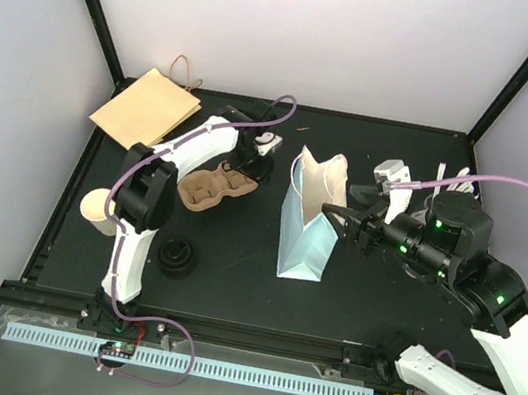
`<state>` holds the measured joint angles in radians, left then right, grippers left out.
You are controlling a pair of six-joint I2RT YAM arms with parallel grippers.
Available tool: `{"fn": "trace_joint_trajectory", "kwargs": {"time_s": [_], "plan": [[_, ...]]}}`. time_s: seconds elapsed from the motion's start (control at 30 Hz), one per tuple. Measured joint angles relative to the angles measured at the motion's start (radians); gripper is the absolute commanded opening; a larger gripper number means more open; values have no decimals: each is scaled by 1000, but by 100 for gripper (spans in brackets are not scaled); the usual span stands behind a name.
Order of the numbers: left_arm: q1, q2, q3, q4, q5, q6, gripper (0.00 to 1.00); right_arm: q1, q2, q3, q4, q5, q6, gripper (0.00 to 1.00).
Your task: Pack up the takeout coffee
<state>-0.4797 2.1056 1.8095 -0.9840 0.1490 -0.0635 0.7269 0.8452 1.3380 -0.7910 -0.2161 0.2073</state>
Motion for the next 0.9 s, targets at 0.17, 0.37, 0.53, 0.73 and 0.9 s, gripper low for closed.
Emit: {"fn": "trace_joint_trajectory", "kwargs": {"time_s": [0.17, 0.37, 0.53, 0.73, 0.9], "plan": [[-11, 10, 16, -14, -10, -13, 50, 0, 1, -5, -2, 8, 0, 79], [-14, 29, 21, -20, -52, -43, 42, 0, 1, -5, -2, 14, 0, 79], [-15, 55, 22, -33, -75, -58, 34, 0, 1, -6, -2, 18, 0, 79], [-16, 62, 36, -55, -85, -70, 23, 0, 3, -8, -2, 23, 0, 79], [-16, 53, 39, -66, -95, -71, 16, 0, 5, -12, -1, 23, 0, 79]]}}
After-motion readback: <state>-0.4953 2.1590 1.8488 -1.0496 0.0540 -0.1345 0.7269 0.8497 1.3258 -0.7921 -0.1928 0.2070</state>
